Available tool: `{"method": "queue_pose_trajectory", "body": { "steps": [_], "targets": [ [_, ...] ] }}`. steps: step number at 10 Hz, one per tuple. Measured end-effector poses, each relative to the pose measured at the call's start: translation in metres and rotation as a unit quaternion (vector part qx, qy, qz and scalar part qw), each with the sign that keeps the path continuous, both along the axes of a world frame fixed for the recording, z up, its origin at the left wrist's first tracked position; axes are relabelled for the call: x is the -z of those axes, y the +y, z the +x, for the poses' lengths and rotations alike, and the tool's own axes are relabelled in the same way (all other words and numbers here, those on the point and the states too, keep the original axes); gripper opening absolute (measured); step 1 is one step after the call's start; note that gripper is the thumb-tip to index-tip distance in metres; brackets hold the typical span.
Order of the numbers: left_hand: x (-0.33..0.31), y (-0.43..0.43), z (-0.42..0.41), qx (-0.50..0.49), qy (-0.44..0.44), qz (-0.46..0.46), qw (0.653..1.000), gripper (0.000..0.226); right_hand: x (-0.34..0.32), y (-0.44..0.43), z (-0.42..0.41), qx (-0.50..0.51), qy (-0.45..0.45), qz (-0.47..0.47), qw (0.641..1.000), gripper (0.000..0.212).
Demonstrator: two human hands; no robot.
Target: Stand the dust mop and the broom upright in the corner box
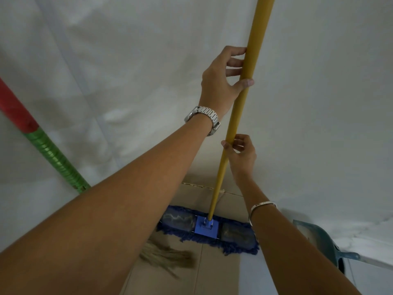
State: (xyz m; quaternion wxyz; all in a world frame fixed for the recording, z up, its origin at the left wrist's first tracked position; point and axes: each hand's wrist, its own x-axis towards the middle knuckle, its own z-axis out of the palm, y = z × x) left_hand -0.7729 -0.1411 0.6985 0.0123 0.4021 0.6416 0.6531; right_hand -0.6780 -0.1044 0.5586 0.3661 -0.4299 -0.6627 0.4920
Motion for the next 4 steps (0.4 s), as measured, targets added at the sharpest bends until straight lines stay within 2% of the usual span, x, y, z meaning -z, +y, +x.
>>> {"method": "queue_pose_trajectory", "body": {
  "steps": [2, 4],
  "targets": [
    [0.002, 0.001, 0.007, -0.003, -0.010, 0.011, 1.000, 0.051, -0.003, 0.000, 0.004, -0.008, -0.006, -0.001, 1.000, 0.025],
    [0.016, -0.017, 0.016, -0.032, 0.007, 0.019, 0.999, 0.058, -0.003, -0.007, 0.015, -0.004, -0.015, -0.004, 1.000, 0.038]
  ]
}}
